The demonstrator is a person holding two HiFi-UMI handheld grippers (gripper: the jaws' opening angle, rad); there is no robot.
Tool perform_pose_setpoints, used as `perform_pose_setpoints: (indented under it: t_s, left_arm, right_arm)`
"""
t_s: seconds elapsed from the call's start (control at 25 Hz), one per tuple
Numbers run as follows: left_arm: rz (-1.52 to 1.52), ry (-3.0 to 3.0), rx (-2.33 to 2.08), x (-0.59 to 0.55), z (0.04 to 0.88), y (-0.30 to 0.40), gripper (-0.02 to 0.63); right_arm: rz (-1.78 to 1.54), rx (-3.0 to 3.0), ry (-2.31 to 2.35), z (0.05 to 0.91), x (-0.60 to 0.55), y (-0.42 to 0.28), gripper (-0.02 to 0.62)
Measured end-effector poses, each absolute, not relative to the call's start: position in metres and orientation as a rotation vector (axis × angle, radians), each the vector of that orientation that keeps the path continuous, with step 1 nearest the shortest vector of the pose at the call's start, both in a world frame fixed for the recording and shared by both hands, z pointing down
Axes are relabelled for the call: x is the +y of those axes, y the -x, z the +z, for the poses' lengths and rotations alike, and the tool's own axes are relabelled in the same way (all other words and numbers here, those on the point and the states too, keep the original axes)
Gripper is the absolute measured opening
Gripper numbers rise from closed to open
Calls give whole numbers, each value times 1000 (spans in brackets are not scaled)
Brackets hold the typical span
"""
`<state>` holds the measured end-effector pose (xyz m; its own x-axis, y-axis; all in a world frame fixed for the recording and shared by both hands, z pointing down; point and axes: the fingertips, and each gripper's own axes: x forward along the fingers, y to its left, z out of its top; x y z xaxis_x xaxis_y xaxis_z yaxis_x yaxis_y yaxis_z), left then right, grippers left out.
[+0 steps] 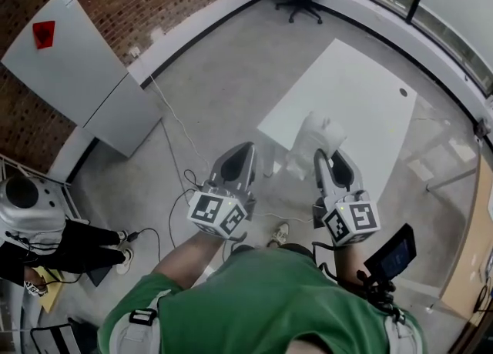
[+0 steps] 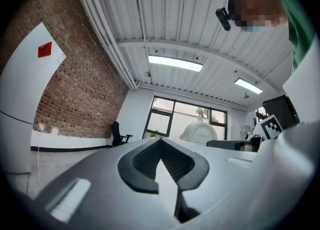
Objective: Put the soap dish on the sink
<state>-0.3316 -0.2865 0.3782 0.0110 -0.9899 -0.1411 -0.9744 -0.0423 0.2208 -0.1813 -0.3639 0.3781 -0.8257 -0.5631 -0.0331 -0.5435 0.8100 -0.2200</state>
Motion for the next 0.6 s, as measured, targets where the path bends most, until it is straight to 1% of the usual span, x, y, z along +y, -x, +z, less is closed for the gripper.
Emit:
perform_pose_setpoints:
  t_s: [0.2,0.6]
  left_arm:
    - [-395,-2154,-2188,-330,379,346,6]
    - [-338,-2168,-2180,-351,376,355,6]
  right_arm:
    - [-312,2905,836,380,-415,197,126]
    - [-379,2869,851,383,-432,204,126]
